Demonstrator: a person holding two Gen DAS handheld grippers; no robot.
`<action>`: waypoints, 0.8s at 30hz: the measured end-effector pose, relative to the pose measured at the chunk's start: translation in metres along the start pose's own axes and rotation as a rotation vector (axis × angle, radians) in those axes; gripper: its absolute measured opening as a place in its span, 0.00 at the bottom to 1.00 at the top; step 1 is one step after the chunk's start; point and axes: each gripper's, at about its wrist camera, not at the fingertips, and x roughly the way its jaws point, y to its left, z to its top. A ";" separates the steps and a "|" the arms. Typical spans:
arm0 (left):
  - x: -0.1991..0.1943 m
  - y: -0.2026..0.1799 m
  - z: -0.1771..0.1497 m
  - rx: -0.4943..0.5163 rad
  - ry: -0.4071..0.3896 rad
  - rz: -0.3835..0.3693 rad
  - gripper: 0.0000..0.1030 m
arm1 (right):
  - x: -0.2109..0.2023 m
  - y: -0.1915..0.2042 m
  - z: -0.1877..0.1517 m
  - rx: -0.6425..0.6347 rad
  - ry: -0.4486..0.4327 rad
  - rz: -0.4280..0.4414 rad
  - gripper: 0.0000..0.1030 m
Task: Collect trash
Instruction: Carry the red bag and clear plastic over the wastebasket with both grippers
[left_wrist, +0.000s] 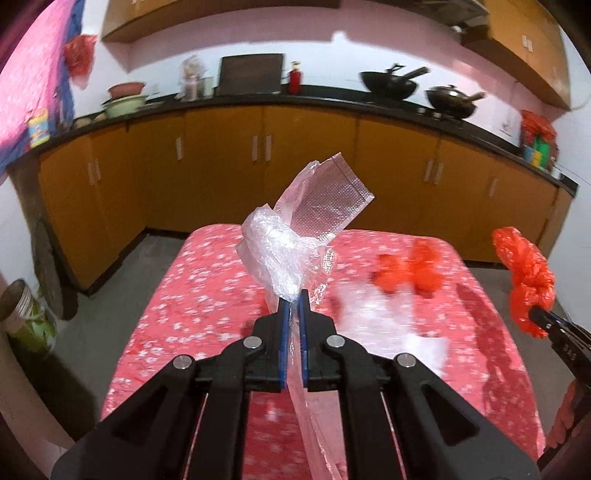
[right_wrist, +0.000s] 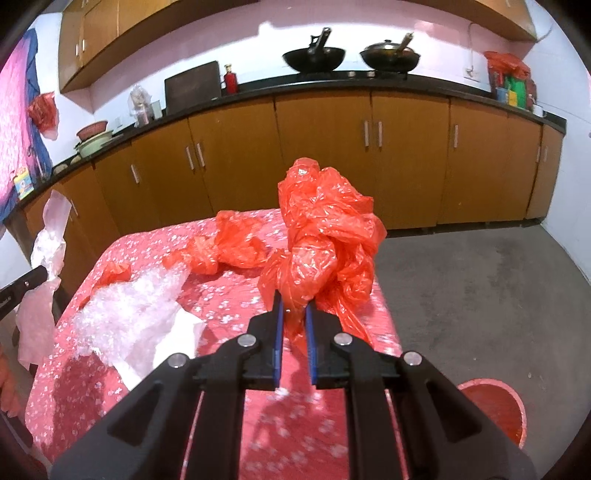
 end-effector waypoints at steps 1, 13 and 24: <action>-0.003 -0.008 0.000 0.008 -0.003 -0.013 0.05 | -0.004 -0.007 0.000 0.009 -0.005 -0.003 0.11; -0.028 -0.131 -0.014 0.137 -0.015 -0.236 0.05 | -0.049 -0.104 -0.018 0.101 -0.055 -0.107 0.11; -0.016 -0.249 -0.071 0.206 0.109 -0.439 0.05 | -0.057 -0.213 -0.085 0.207 0.017 -0.254 0.11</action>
